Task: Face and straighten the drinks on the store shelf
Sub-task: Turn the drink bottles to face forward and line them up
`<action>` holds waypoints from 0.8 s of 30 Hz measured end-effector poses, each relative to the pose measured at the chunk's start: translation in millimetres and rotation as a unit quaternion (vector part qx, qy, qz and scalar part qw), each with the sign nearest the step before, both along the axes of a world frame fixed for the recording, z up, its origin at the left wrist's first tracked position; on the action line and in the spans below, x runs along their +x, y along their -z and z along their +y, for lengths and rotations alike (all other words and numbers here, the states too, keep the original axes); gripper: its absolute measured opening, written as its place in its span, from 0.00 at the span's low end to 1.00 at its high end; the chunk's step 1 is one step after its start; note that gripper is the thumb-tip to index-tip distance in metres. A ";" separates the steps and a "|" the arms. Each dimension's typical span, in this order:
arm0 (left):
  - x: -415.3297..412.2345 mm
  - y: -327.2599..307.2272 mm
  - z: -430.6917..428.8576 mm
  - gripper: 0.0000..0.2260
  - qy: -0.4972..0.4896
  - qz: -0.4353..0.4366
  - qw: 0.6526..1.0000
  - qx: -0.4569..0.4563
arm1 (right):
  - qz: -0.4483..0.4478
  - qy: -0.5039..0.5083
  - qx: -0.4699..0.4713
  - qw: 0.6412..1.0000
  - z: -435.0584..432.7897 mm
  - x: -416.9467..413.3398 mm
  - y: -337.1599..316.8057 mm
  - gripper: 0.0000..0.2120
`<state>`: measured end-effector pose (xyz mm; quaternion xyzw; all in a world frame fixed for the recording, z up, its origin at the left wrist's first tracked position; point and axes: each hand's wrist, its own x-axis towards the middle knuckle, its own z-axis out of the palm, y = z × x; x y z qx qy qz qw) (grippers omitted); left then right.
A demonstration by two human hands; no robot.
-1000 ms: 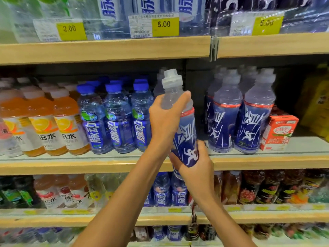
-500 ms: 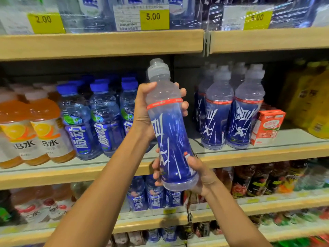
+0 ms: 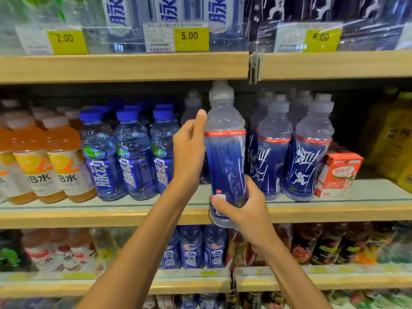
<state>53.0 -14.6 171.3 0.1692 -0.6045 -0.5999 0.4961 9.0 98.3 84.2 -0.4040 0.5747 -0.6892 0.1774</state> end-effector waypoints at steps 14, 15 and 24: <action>-16.8 -2.8 27.7 0.04 0.023 0.031 0.998 0.041 | 0.066 0.065 0.029 0.995 7.7 -0.1 15.4 0.31; -15.9 -1.9 24.5 0.04 0.053 0.027 0.996 0.069 | 0.041 0.024 0.032 0.998 11.0 -5.0 11.3 0.29; -12.8 14.5 -12.7 0.20 0.389 0.016 0.907 0.159 | -0.070 -0.205 0.087 0.972 17.4 -24.4 -10.8 0.28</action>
